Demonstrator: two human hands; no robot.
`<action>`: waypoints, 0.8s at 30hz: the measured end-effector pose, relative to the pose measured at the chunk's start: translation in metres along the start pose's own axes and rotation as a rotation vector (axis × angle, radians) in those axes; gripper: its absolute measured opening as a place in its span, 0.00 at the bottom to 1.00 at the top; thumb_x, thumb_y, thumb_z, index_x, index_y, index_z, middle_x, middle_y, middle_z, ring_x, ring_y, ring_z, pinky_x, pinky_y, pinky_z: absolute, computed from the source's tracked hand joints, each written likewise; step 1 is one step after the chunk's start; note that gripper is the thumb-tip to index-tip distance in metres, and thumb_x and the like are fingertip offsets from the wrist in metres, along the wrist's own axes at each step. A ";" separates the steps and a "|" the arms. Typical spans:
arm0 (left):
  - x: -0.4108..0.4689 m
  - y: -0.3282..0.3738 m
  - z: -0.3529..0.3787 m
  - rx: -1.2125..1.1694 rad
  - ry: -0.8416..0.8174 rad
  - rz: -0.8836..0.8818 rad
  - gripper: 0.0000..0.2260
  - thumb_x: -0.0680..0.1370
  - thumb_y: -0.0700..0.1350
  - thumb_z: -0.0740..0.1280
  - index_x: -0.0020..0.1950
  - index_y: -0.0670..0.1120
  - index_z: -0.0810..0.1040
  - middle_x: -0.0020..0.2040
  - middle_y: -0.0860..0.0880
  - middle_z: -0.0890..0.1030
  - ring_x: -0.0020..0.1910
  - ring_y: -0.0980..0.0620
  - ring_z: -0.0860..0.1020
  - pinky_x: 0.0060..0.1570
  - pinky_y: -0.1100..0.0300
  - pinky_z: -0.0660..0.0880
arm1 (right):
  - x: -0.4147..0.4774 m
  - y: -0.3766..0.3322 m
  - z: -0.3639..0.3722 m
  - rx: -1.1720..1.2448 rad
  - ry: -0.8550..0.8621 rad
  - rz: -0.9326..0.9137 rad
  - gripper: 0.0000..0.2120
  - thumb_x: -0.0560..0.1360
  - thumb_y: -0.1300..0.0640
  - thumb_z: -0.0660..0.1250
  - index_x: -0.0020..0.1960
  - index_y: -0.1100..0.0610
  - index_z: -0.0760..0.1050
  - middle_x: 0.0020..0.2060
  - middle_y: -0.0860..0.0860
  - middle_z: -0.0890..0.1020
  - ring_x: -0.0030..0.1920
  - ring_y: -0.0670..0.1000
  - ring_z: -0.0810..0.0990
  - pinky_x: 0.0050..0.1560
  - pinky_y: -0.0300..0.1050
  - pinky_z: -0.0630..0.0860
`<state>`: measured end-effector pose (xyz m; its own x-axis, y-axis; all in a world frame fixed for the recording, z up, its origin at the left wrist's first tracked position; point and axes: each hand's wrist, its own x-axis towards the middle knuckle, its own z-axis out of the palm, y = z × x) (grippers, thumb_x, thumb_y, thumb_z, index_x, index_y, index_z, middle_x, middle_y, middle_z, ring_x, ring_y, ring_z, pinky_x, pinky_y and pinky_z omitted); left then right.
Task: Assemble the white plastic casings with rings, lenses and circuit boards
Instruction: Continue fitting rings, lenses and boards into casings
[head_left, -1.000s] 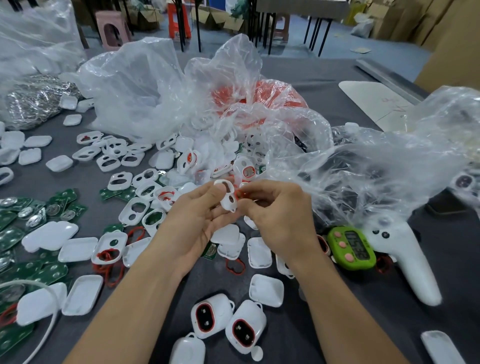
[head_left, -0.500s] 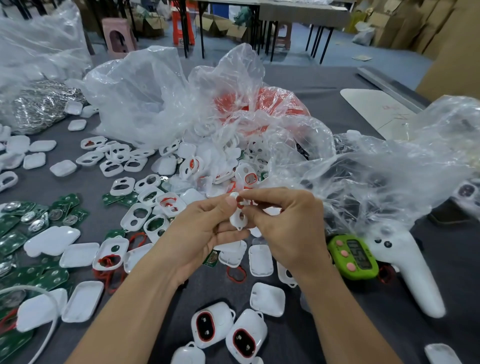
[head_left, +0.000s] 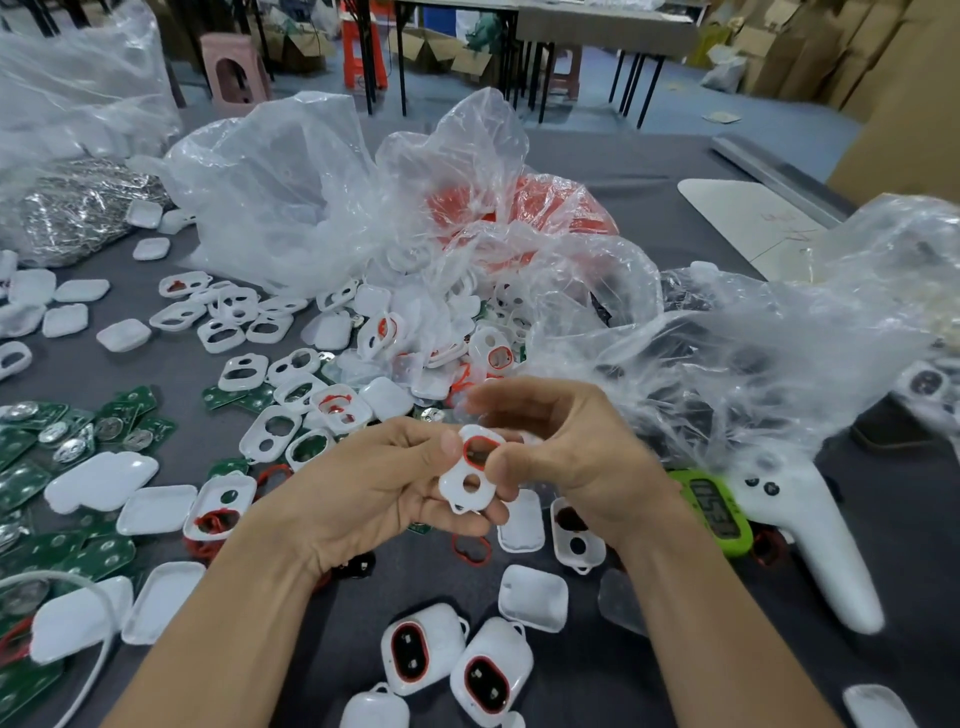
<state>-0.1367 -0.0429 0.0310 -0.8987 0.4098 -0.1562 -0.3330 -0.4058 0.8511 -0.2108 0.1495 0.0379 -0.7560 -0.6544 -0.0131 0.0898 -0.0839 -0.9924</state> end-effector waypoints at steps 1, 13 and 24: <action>-0.001 0.000 -0.001 0.002 -0.008 -0.007 0.29 0.74 0.56 0.76 0.65 0.36 0.80 0.52 0.36 0.85 0.49 0.43 0.86 0.46 0.55 0.84 | 0.000 0.001 0.001 0.041 -0.052 -0.001 0.25 0.58 0.61 0.86 0.53 0.58 0.86 0.49 0.58 0.87 0.46 0.52 0.85 0.44 0.44 0.82; 0.001 -0.002 -0.004 0.120 0.119 -0.002 0.20 0.77 0.52 0.70 0.58 0.36 0.84 0.54 0.33 0.84 0.54 0.40 0.85 0.52 0.53 0.83 | -0.001 0.003 0.020 0.047 0.123 0.053 0.12 0.64 0.71 0.78 0.42 0.56 0.87 0.41 0.64 0.85 0.41 0.62 0.79 0.42 0.50 0.79; 0.010 -0.003 0.004 -0.056 0.270 0.097 0.14 0.79 0.46 0.66 0.58 0.40 0.85 0.58 0.37 0.84 0.55 0.44 0.85 0.50 0.53 0.83 | -0.006 0.002 0.028 -0.600 0.430 -0.312 0.17 0.66 0.54 0.79 0.53 0.42 0.84 0.40 0.33 0.85 0.41 0.40 0.85 0.45 0.35 0.81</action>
<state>-0.1440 -0.0344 0.0292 -0.9680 0.1381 -0.2095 -0.2504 -0.4801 0.8407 -0.1879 0.1318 0.0397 -0.8832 -0.3105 0.3514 -0.4388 0.2831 -0.8528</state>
